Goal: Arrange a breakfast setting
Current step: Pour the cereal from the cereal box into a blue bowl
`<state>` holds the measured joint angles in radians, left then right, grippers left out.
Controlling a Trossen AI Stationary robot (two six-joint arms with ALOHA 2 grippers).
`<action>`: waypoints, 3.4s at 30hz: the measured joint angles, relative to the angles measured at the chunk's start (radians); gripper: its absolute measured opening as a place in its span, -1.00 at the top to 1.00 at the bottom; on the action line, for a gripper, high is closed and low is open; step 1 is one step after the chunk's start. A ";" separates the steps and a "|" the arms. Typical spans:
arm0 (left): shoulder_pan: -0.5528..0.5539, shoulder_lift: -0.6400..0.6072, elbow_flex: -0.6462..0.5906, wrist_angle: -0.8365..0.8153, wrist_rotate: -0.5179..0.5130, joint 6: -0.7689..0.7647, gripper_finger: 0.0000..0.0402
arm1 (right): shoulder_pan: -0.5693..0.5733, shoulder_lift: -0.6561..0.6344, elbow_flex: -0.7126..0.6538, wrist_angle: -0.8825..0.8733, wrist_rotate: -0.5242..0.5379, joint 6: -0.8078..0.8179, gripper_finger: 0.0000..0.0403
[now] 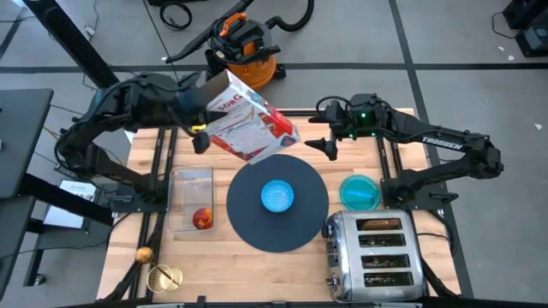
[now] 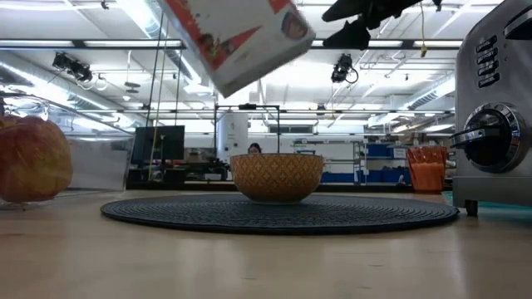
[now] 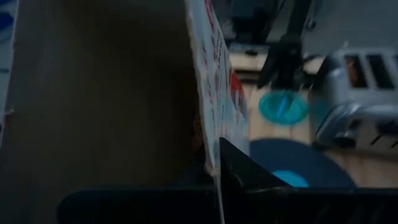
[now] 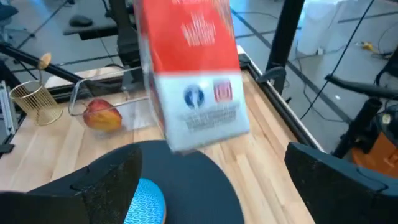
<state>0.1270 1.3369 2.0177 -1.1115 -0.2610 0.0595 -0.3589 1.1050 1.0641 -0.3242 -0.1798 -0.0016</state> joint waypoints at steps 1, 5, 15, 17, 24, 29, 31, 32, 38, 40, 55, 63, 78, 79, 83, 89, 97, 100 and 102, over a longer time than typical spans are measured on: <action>-0.007 0.000 0.014 0.009 -0.002 -0.001 0.99 | -0.008 -0.009 0.000 -0.001 -0.004 0.000 -0.95; -0.025 -0.001 0.068 0.044 -0.009 -0.003 1.00 | -0.040 -0.028 0.000 0.002 -0.053 0.032 -0.93; -0.027 -0.002 0.171 0.100 -0.009 -0.004 1.00 | -0.045 -0.020 -0.202 0.621 -0.104 0.178 -0.90; -0.027 -0.002 0.178 0.116 -0.008 -0.005 1.00 | -0.050 0.001 -0.228 0.755 -0.109 0.227 -0.90; -0.027 -0.002 0.182 0.125 0.002 -0.015 1.00 | -0.048 0.090 -0.232 0.956 -0.138 0.280 -0.90; -0.027 -0.002 0.182 0.135 0.021 -0.024 1.00 | -0.048 0.133 -0.232 1.112 -0.180 0.320 -0.90; -0.027 -0.002 0.182 0.140 0.040 -0.024 1.00 | -0.048 0.145 -0.232 1.128 -0.170 0.311 -0.90; -0.027 -0.002 0.182 0.144 0.046 -0.025 1.00 | -0.048 0.151 -0.232 1.145 -0.169 0.308 -0.90; -0.038 -0.002 0.182 0.151 0.078 -0.022 1.00 | -0.047 0.171 -0.232 1.249 -0.210 0.343 -0.90; -0.044 -0.002 0.182 0.167 0.082 -0.023 1.00 | -0.046 0.170 -0.232 1.290 -0.214 0.359 -0.90; -0.053 0.077 0.182 0.252 0.087 -0.026 1.00 | -0.008 0.169 -0.148 1.351 -0.219 0.391 -0.89; -0.053 0.084 0.182 0.328 0.099 -0.022 1.00 | -0.008 0.170 -0.149 1.305 -0.233 0.426 -0.84; -0.052 0.078 0.181 0.363 0.098 -0.015 1.00 | -0.007 0.170 -0.149 1.318 -0.206 0.405 -0.73; -0.052 0.078 0.181 0.361 0.098 -0.014 1.00 | -0.008 0.170 -0.149 1.317 -0.206 0.403 -0.73; -0.052 0.079 0.181 0.370 0.098 -0.013 1.00 | -0.007 0.170 -0.149 1.317 -0.214 0.404 -0.71; -0.052 0.090 0.182 0.384 0.098 0.005 1.00 | -0.008 0.169 -0.149 1.317 -0.209 0.415 -0.57; -0.052 0.090 0.182 0.383 0.098 0.016 1.00 | -0.008 0.169 -0.149 1.320 -0.200 0.388 -0.34; -0.052 0.090 0.182 0.381 0.098 0.023 0.98 | -0.007 0.169 -0.149 1.321 -0.188 0.372 -0.31; -0.052 0.090 0.182 0.380 0.098 0.029 0.98 | -0.006 0.169 -0.149 1.321 -0.183 0.371 -0.32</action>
<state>0.0746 1.4269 2.1994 -0.7312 -0.1632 0.0887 -0.3652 1.2743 0.9150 0.9966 -0.3629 0.3691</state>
